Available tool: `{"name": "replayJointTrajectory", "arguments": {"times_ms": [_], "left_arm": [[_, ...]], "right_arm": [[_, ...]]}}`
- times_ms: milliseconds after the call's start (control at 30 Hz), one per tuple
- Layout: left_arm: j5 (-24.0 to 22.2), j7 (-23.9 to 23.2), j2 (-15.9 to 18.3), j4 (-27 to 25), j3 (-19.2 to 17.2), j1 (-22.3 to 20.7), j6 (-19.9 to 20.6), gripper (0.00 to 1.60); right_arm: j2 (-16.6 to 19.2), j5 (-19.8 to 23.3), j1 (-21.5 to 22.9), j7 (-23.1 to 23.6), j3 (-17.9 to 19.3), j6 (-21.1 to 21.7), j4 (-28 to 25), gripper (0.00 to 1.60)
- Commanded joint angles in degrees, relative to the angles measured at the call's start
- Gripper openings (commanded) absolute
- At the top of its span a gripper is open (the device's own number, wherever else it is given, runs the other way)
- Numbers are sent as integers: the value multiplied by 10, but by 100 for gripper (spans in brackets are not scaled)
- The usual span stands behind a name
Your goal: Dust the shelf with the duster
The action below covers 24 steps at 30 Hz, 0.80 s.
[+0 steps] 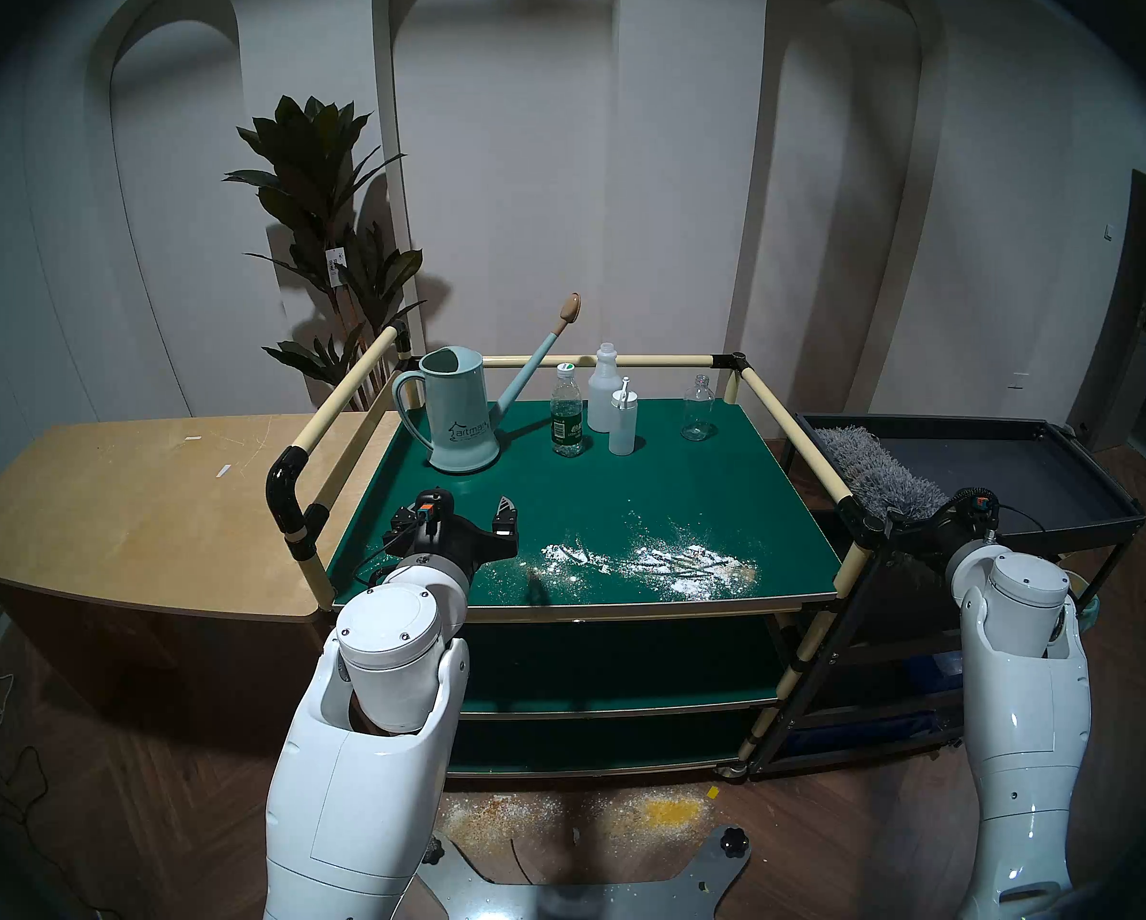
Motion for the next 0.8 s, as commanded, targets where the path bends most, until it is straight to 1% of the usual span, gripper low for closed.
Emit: {"name": "replayJointTrajectory", "arguments": {"times_ms": [0,267,500,633,767], "left_arm": [[3,3,-3,-12,3,-11,3,160],[5,9,-3,-14,9,-11,7,160],[12,15,-1,-15,15,-10,9,160],[16,18,1,-17,17,-10,11,160],[19,20,3,-18,20,-10,14,160]], "right_arm": [[9,-4,13,1,-10,24,5,160],[16,-2,10,10,-11,31,-2,160],[16,-12,4,7,-12,29,-13,160],[14,-9,-1,11,-11,39,-28,160],[11,-4,2,10,-5,69,-33,160]]}}
